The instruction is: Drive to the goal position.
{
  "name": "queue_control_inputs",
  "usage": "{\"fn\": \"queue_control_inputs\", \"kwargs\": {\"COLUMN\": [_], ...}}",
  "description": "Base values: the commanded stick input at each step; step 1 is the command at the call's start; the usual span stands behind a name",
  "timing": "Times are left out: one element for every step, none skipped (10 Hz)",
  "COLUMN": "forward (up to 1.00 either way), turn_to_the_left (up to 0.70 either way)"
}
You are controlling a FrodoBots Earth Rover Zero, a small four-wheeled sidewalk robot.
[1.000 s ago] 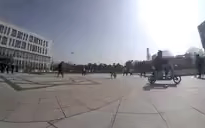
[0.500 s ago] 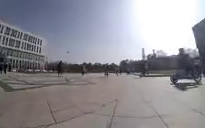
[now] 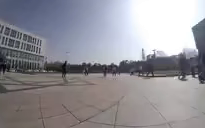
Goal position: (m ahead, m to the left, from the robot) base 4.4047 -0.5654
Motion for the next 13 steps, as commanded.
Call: {"fn": "queue_control_inputs", "kwargs": {"forward": [0.5,0.5,0.5,0.5,0.5,0.5,0.5,0.5,0.5,0.5,0.5,0.5,0.5], "turn_to_the_left": [-0.5,-0.5,-0.44,0.0,0.0,0.0,0.0,0.0,0.0,0.0,0.0,0.0,0.0]}}
